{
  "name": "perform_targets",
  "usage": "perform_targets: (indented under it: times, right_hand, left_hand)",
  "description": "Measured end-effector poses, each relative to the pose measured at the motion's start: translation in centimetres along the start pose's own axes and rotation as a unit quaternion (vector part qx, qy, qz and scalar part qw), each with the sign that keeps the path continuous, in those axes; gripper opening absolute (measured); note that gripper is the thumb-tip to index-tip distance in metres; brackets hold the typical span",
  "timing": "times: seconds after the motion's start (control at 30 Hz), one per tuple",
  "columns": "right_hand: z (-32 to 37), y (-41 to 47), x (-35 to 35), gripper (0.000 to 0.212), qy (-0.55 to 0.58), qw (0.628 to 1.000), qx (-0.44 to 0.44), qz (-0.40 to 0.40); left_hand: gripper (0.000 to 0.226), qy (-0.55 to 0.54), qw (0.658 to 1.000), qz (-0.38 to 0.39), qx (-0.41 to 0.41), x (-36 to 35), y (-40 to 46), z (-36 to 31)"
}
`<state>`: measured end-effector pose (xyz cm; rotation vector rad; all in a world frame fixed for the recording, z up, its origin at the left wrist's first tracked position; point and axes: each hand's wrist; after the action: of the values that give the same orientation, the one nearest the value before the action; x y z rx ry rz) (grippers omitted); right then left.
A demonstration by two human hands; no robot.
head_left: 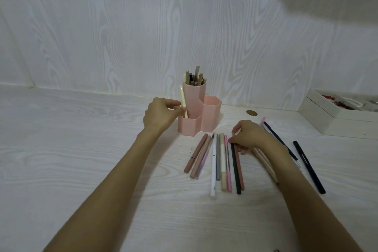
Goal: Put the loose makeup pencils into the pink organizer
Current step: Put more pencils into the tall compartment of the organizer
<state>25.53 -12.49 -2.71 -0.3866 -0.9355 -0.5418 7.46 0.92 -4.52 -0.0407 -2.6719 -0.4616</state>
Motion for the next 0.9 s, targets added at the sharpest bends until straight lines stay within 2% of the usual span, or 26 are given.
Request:
perform_targets:
  times: [0.13,0.23,0.33,0.43,0.53,0.63,0.73,0.8,0.9]
  right_hand:
    - [-0.1,0.1,0.9,0.019,0.065,0.998,-0.01,-0.016]
    - [-0.2,0.0,1.9,0.021,0.114,0.99,0.003,-0.084]
    - [0.0,-0.4,2.8,0.026,0.248,0.956,0.017,-0.158]
    - [1.0,-0.9,3.9,0.028,0.365,0.894,0.059,-0.252]
    - [3.0,-1.2,5.2,0.023,0.425,0.834,0.115,-0.332]
    - [5.1,-1.4,6.2,0.023,0.431,0.782,0.172,-0.417]
    - [7.3,-1.6,6.2,0.024,0.418,0.748,0.227,-0.462]
    - [8.8,-1.8,5.3,0.027,0.385,0.751,0.277,-0.46]
    - [10.3,-1.7,3.0,0.029,0.269,0.784,0.34,-0.444]
  left_hand:
    - [0.031,-0.022,1.0,0.007,-0.006,0.9,-0.3,-0.3]
    - [0.024,-0.001,1.0,-0.011,-0.015,2.1,-0.5,-0.7]
    - [0.021,0.04,0.998,-0.004,-0.038,3.2,-0.7,-1.0]
    - [0.021,0.079,0.989,0.104,-0.063,4.0,-1.2,-1.6]
    - [0.018,0.131,0.959,0.242,-0.062,4.0,-2.1,-2.1]
    - [0.025,0.159,0.932,0.321,-0.053,3.1,-3.4,-2.5]
    - [0.028,0.216,0.916,0.328,-0.083,2.2,-4.6,-2.7]
    - [0.029,0.249,0.912,0.31,-0.098,1.9,-5.2,-2.8]
    - [0.033,0.256,0.913,0.301,-0.101,1.6,-5.5,-2.8]
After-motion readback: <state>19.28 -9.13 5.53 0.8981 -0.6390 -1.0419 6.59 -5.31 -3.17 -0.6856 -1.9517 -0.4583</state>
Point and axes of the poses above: each hand's wrist, its own y-axis towards the middle knuckle, its own x-axis out of the back of the hand, z = x × y, and after that the axes turned 9 degrees about -z, right-handed
